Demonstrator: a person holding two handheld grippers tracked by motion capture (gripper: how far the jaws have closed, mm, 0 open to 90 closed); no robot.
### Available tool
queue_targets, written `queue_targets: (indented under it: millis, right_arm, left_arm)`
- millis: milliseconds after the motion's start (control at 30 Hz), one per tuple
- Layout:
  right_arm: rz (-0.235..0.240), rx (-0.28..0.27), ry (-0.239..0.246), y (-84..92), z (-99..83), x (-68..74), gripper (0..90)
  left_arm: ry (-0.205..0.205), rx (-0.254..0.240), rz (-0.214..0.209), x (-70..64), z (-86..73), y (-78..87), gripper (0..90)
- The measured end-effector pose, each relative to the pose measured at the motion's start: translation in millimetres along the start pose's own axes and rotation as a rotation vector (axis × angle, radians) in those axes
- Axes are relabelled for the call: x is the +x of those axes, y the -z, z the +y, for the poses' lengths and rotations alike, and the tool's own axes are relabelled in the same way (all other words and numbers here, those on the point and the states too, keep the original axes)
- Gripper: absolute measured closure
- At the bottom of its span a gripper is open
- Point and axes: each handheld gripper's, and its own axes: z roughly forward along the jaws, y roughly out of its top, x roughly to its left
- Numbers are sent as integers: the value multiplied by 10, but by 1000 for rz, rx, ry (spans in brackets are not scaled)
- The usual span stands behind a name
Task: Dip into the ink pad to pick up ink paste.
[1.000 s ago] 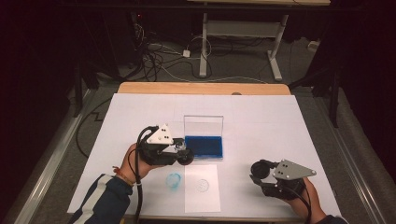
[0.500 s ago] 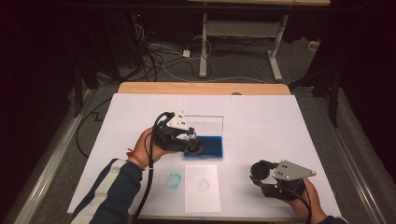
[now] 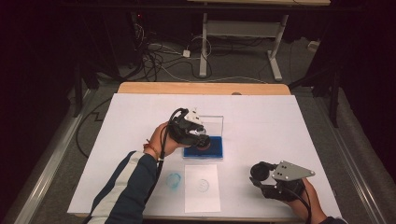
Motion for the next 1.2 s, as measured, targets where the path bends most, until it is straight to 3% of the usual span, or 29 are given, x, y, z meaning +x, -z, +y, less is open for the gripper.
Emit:
queue_targets:
  millis: [100,600,900,1200]
  right_arm:
    - [2,5,3,-10,0,5,386]
    - [32,10,-8,-46,-12,2,386]
    - [42,20,-13,-63,-19,0,386]
    - [45,26,-8,-70,-18,13,386]
  left_arm:
    - [3,17,20,11,-2,-80,550]
    - [5,87,34,39,-82,-332,550]
    - [9,76,30,12,-99,-360,549]
    - [-25,68,68,-83,-139,-367,548]
